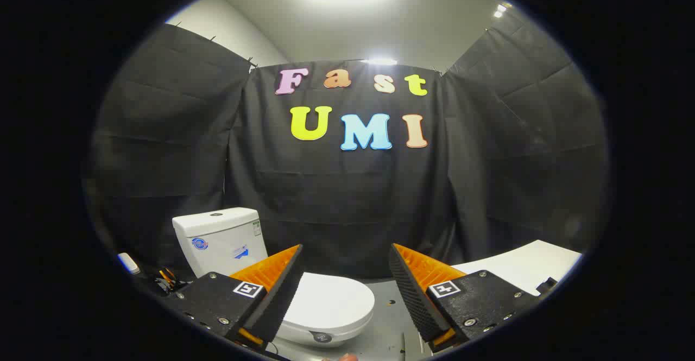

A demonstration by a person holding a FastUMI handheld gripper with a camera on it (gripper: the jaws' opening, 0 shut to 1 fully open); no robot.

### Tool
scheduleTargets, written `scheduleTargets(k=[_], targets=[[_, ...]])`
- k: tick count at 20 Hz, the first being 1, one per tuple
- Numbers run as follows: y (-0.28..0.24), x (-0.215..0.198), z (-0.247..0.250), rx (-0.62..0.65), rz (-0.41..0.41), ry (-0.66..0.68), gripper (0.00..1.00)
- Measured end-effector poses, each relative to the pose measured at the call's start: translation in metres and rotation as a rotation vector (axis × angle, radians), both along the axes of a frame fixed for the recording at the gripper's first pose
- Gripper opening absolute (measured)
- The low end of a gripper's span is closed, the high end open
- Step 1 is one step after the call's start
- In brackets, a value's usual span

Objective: Open the toilet lid.

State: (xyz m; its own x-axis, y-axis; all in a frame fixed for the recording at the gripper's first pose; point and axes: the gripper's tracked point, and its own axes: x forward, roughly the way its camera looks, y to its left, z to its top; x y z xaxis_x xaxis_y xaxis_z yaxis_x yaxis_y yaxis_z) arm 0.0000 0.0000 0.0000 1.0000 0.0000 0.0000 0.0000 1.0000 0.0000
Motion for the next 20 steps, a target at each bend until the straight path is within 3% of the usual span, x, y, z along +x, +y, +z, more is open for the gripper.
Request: scheduleTargets(k=[20], targets=[[0.010, -0.001, 0.004, -0.010, 0.015, -0.010, 0.95]])
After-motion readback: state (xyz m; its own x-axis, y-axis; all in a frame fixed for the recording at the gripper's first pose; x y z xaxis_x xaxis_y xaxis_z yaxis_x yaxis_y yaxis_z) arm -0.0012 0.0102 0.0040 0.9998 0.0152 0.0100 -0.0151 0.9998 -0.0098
